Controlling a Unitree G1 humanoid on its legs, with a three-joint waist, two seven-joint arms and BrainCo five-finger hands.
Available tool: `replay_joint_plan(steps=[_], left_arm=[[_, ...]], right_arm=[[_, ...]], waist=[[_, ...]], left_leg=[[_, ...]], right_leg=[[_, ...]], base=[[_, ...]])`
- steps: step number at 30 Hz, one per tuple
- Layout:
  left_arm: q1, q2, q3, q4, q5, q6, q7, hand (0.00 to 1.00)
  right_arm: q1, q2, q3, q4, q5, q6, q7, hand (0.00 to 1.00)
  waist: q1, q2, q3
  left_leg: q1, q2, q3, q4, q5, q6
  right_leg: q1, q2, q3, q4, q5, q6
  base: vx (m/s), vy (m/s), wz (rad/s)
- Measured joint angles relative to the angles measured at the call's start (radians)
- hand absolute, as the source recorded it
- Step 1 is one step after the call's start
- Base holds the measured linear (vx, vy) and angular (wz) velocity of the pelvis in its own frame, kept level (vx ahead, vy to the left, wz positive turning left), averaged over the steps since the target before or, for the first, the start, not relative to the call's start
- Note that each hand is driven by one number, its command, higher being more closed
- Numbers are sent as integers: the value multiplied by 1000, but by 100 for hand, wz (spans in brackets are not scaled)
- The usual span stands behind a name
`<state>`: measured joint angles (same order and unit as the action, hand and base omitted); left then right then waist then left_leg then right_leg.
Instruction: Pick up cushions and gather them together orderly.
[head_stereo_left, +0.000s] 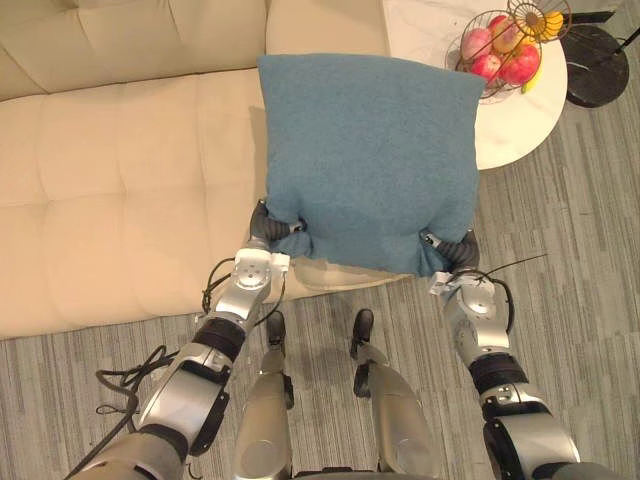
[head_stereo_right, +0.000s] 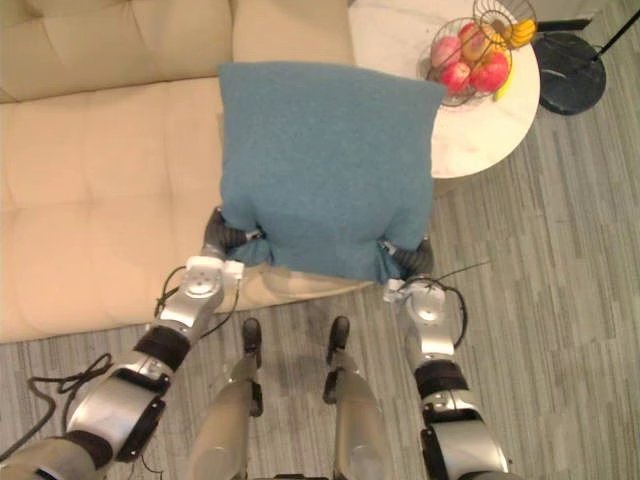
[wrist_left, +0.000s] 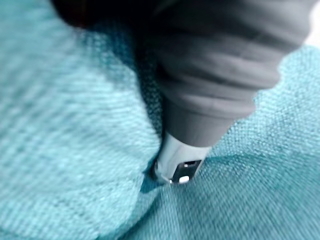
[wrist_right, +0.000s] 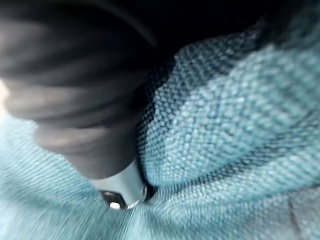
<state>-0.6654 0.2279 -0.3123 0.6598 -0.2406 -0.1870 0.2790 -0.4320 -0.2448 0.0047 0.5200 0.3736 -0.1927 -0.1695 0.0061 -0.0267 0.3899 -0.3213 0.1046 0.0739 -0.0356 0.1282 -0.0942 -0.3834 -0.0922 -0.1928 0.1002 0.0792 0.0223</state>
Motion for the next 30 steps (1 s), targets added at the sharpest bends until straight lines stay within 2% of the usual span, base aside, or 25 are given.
replay_joint_plan(steps=[5,8,11,15,18,22,27,30], left_arm=[[143,-7,-15,-215,-20,-5,6,100],[236,-12,-36,-284,-24,-6,4,100],[404,-30,-41,-388,-36,-5,-11,100],[629,-34,-37,-522,-76,-5,-54,100],[737,-49,-22,-608,-94,-6,-77,100],[847,-72,-7,-708,-117,-7,-91,100],[885,-84,-5,-758,-134,-19,-93,100],[894,-84,-2,-768,-135,-28,-94,100]], right_arm=[[198,32,-1,-188,0,-1,2,100],[287,51,-2,-238,-1,-1,3,100],[430,63,-2,-341,-2,0,26,100],[586,98,2,-466,-21,1,80,100],[637,119,4,-538,-25,0,95,100],[689,129,10,-620,-75,-1,105,100],[712,129,18,-662,-126,-19,105,100],[716,127,25,-664,-140,-34,103,100]], waist=[[1,7,-6],[0,12,-20],[-6,28,-59],[-4,48,-154],[2,56,-183],[5,59,-253],[7,60,-287],[6,64,-300]], left_leg=[[101,-2,-10,-20,-9,-5],[135,-7,-24,-21,-19,-5],[183,-15,-31,-25,-25,-3],[243,-17,-32,-26,-57,-2],[277,-18,-32,-25,-69,-3],[308,-19,-37,-15,-86,0],[343,-20,-54,-7,-95,-1],[316,-22,-78,40,-113,0]], right_leg=[[110,2,-19,-19,-24,10],[150,-1,-28,-16,-42,15],[197,-12,-46,5,-76,21],[248,-21,-61,46,-130,28],[283,-24,-63,52,-144,33],[325,-25,-70,44,-154,35],[384,-24,-83,28,-154,35],[396,-25,-107,25,-156,36]], base=[[82,7,9],[110,20,14],[114,19,19],[82,3,12],[60,4,4],[43,7,4],[24,3,7],[-36,-4,26]])
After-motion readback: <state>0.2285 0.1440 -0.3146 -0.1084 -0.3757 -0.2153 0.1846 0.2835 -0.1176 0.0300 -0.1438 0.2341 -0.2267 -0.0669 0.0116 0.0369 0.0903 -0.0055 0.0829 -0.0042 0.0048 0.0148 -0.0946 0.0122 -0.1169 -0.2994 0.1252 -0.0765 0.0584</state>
